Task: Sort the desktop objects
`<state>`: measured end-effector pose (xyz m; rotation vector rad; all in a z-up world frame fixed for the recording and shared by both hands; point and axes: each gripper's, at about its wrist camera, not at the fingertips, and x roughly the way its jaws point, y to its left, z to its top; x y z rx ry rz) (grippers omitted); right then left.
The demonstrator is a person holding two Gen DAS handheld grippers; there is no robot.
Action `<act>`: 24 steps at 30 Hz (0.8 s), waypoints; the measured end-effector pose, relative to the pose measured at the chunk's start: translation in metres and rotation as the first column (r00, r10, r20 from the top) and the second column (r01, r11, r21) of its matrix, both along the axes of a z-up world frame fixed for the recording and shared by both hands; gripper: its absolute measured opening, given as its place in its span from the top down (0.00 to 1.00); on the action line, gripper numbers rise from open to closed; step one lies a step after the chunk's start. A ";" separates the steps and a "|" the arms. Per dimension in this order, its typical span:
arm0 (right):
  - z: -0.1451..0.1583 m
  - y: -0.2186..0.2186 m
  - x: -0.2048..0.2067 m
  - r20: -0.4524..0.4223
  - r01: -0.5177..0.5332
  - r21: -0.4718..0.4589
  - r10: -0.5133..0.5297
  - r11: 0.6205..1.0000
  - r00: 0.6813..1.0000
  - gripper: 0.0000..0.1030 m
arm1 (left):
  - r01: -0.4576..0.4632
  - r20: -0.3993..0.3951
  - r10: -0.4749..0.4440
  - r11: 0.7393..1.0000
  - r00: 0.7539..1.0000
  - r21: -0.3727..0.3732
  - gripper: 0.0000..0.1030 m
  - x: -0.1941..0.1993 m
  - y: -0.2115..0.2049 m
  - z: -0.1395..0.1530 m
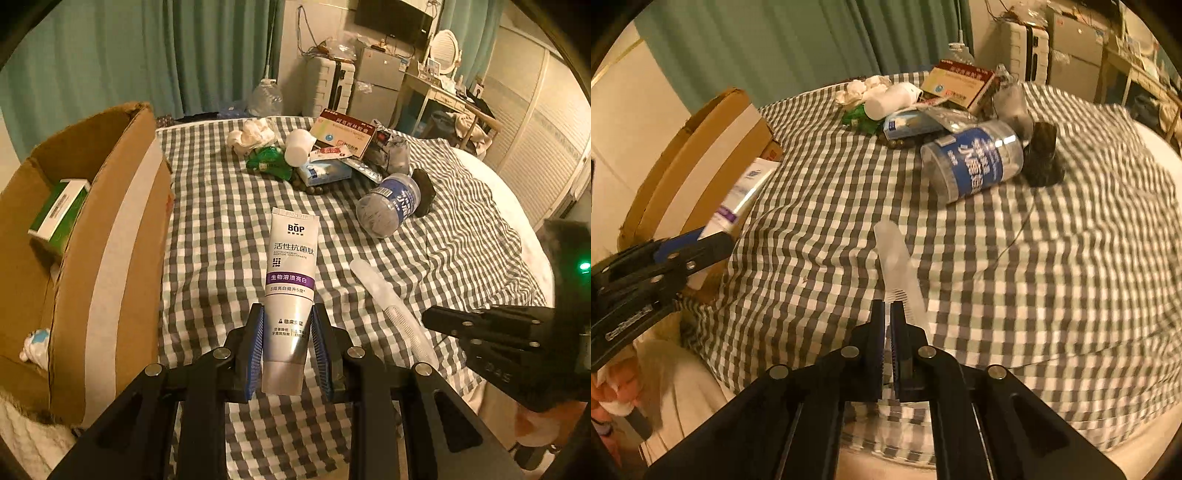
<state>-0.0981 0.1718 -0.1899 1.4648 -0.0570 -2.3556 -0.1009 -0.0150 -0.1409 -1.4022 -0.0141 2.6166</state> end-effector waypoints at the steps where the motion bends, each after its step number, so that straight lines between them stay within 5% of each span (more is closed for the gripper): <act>1: -0.004 0.000 0.000 0.008 0.001 0.007 -0.001 1.000 1.000 0.97 | -0.001 0.004 0.001 1.000 1.000 -0.001 0.75 0.001 -0.001 -0.001; 3: -0.011 -0.001 0.000 0.000 0.013 0.042 -0.013 0.999 1.000 0.95 | -0.007 0.009 0.007 1.000 1.000 -0.014 0.75 0.003 -0.003 -0.004; 5: -0.017 -0.002 -0.002 -0.008 0.021 0.060 -0.021 0.998 1.000 0.74 | -0.016 0.020 0.016 1.000 1.000 -0.009 0.75 0.003 -0.006 -0.008; 6: -0.019 -0.002 -0.003 -0.016 0.031 0.070 -0.030 0.997 0.999 0.54 | -0.026 0.027 0.026 1.000 0.999 -0.004 0.75 0.001 -0.008 -0.010; 7: -0.020 -0.002 -0.003 -0.024 0.035 0.075 -0.033 0.997 0.999 0.49 | -0.033 0.033 0.033 0.999 0.999 -0.001 0.75 0.000 -0.009 -0.012; 15: -0.043 -0.005 -0.014 0.018 0.012 0.085 -0.014 0.996 1.000 0.50 | -0.020 0.040 0.020 1.000 0.999 0.019 0.75 -0.006 -0.001 -0.024; 18: -0.054 -0.008 -0.017 0.054 0.002 0.103 -0.008 0.995 0.998 0.72 | -0.002 0.045 0.002 1.000 0.999 0.000 0.75 -0.008 0.006 -0.026; 24: -0.051 -0.003 -0.015 0.043 0.036 0.096 -0.040 0.995 0.998 0.74 | 0.008 0.037 -0.008 1.000 0.999 -0.002 0.75 -0.005 0.008 -0.021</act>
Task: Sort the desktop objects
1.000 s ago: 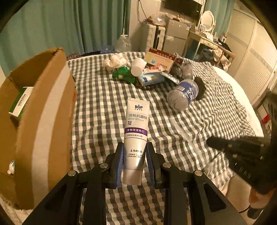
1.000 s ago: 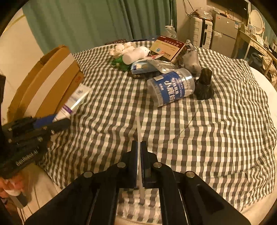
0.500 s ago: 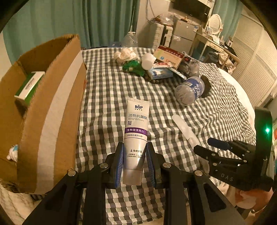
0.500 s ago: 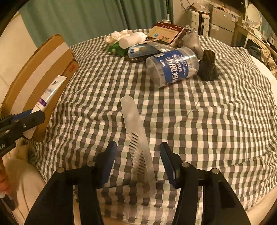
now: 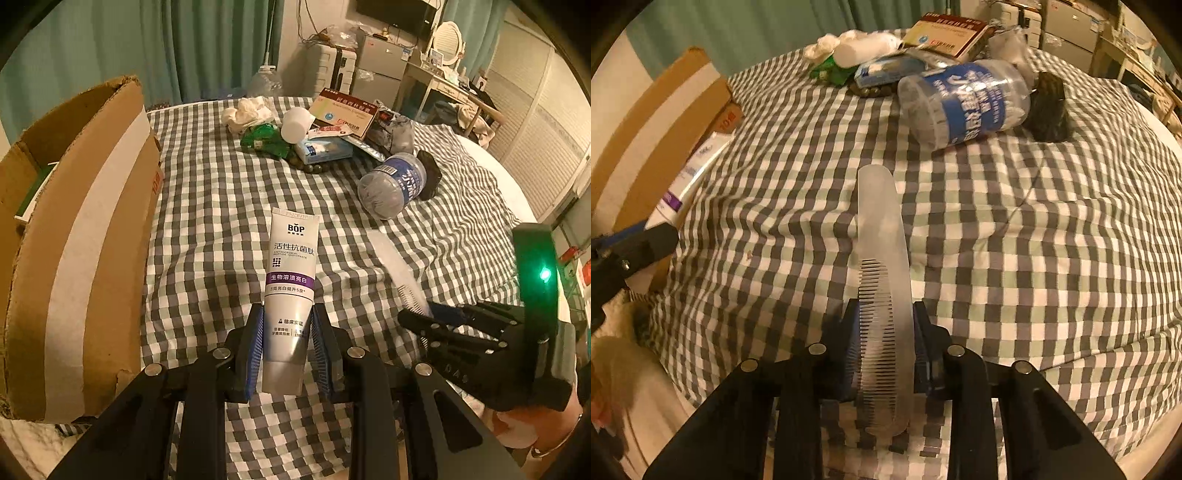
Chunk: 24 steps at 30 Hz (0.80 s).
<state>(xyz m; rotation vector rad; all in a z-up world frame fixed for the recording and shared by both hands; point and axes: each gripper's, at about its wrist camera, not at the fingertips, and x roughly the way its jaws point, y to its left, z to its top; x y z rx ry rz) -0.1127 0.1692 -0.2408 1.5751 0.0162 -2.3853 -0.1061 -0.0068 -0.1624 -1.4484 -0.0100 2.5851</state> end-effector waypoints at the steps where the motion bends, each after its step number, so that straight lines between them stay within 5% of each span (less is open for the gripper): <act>1: 0.003 0.002 0.001 -0.007 0.006 -0.007 -0.006 1.000 1.000 0.74 | 0.001 -0.005 -0.001 1.000 1.000 0.000 0.75 0.001 -0.001 0.002; 17: 0.110 0.007 0.030 -0.190 0.016 -0.109 -0.037 0.994 0.981 0.74 | 0.025 -0.136 -0.014 0.997 0.991 0.078 0.75 0.015 -0.007 0.088; 24: 0.167 -0.014 0.056 -0.286 -0.017 -0.098 -0.011 0.995 0.958 0.74 | 0.050 -0.201 -0.042 0.998 0.979 0.038 0.75 0.025 -0.013 0.136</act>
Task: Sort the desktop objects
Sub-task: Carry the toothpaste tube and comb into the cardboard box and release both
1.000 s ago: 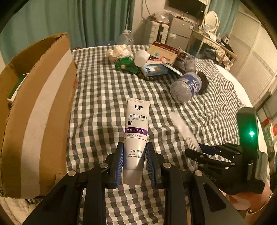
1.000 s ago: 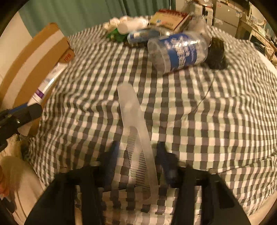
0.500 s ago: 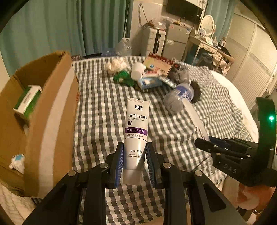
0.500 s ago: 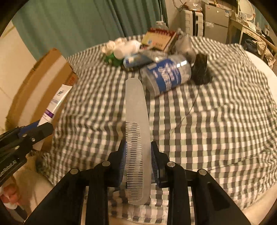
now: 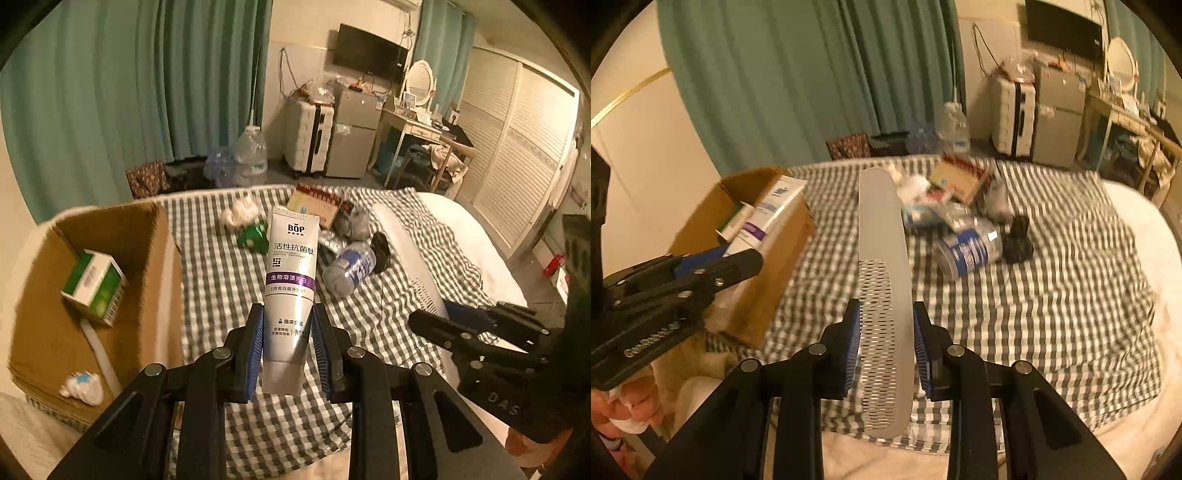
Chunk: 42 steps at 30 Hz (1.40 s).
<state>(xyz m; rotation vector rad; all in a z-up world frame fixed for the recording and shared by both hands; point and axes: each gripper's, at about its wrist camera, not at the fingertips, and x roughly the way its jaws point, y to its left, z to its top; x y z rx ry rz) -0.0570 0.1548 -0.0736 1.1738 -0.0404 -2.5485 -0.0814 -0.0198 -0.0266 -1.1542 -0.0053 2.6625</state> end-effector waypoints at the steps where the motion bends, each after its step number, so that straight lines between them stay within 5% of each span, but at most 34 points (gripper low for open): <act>1: 0.008 -0.002 0.003 -0.016 0.000 0.001 0.000 1.000 1.000 0.74 | 0.005 -0.002 -0.005 1.000 1.000 0.003 0.75 0.000 -0.004 0.007; 10: 0.063 -0.039 0.017 -0.104 -0.029 -0.003 0.028 1.000 0.994 0.74 | -0.001 0.001 0.001 0.999 1.000 0.046 0.75 -0.005 -0.064 0.060; 15: 0.070 -0.066 0.011 -0.092 -0.066 -0.020 0.064 0.998 0.994 0.74 | -0.051 -0.048 0.051 0.999 0.998 0.001 0.75 0.004 -0.106 0.072; 27: 0.057 -0.141 0.005 -0.046 -0.150 0.011 0.151 0.989 0.987 0.74 | -0.167 0.010 0.167 0.983 0.986 0.078 0.75 -0.003 -0.201 0.015; 37: 0.050 -0.182 -0.012 -0.018 -0.163 0.041 0.164 0.986 0.986 0.74 | -0.206 0.020 0.205 0.975 0.979 0.085 0.74 -0.009 -0.241 -0.015; 38: 0.051 -0.185 -0.013 -0.017 -0.165 0.042 0.166 0.985 0.986 0.74 | -0.206 0.032 0.204 0.975 0.978 0.078 0.66 -0.011 -0.243 -0.018; 39: 0.050 -0.188 -0.014 -0.018 -0.164 0.045 0.165 0.986 0.986 0.74 | -0.207 0.041 0.205 0.975 0.978 0.078 0.39 -0.011 -0.244 -0.020; 41: 0.048 -0.193 -0.018 -0.010 -0.166 0.041 0.167 0.985 0.986 0.74 | -0.229 0.044 0.226 0.970 0.973 0.085 0.11 -0.012 -0.249 -0.023; 42: 0.047 -0.196 -0.020 -0.007 -0.166 0.038 0.166 0.985 0.986 0.74 | -0.235 0.031 0.233 0.968 0.972 0.090 0.11 -0.011 -0.252 -0.022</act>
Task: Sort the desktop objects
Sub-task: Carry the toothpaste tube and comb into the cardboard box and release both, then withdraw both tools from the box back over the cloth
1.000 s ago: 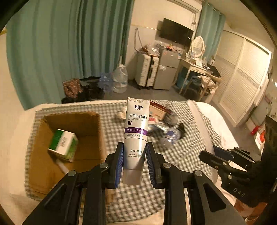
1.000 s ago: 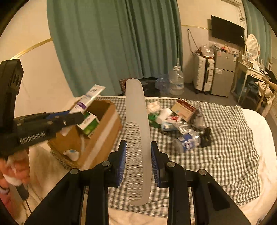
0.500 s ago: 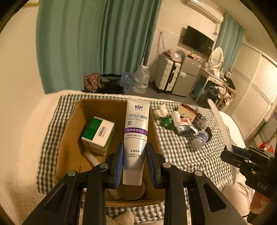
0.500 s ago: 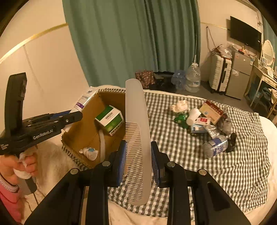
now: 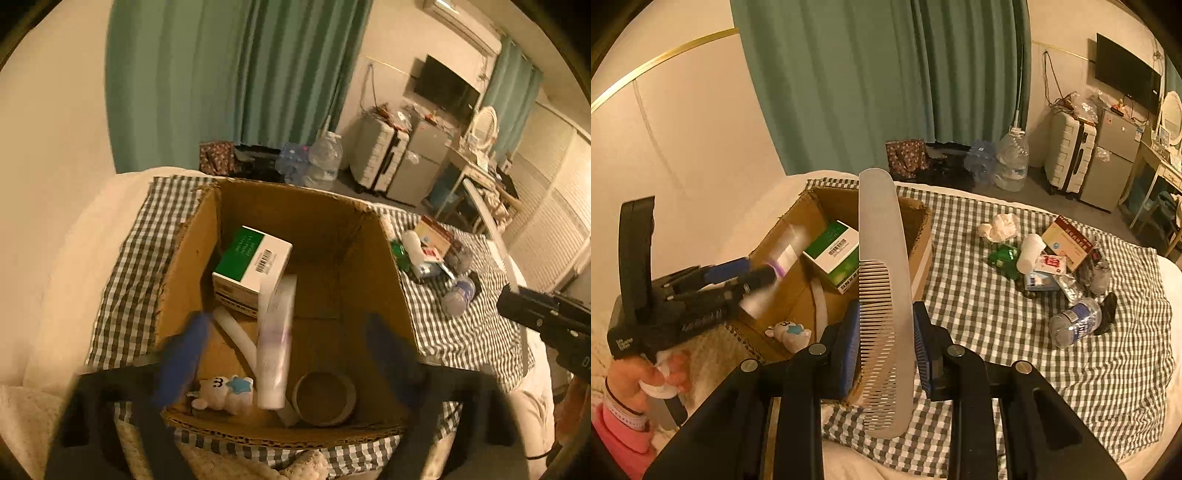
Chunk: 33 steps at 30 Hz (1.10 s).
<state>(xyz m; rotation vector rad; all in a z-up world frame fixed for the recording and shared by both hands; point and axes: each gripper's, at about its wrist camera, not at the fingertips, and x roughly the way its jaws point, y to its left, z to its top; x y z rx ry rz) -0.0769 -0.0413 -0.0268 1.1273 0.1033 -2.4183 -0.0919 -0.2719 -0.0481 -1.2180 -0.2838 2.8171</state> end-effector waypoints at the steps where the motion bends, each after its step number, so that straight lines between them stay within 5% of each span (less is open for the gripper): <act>1: -0.001 -0.004 -0.002 0.007 -0.006 -0.003 0.006 1.000 1.000 0.74 | -0.001 -0.009 0.001 1.000 1.000 0.000 0.11 0.001 -0.001 0.001; 14: -0.018 -0.049 -0.026 0.098 -0.051 -0.096 0.061 0.994 0.993 0.73 | -0.085 -0.027 0.083 0.994 0.996 -0.066 0.11 0.002 -0.023 0.009; 15: -0.019 -0.051 -0.029 0.104 -0.044 -0.099 0.055 0.994 0.993 0.58 | -0.092 -0.025 0.091 0.994 0.996 -0.059 0.11 0.002 -0.026 0.009; 16: -0.021 -0.054 -0.033 0.117 -0.030 -0.085 0.040 0.996 0.992 0.27 | -0.094 -0.025 0.093 0.994 0.995 -0.055 0.11 0.002 -0.028 0.009; 18: -0.022 -0.051 -0.034 0.107 0.046 -0.055 -0.040 0.997 0.994 0.11 | -0.094 -0.024 0.093 0.994 0.995 -0.052 0.11 0.002 -0.029 0.009; 29: -0.028 0.007 -0.033 0.075 0.184 -0.030 -0.182 0.982 0.981 0.12 | -0.072 0.000 0.072 0.996 0.997 -0.048 0.05 0.002 -0.006 0.004; 33: -0.027 0.044 -0.024 0.009 0.262 0.049 -0.263 0.964 0.965 0.11 | -0.020 0.005 0.020 0.999 1.000 -0.050 0.03 0.011 0.022 0.007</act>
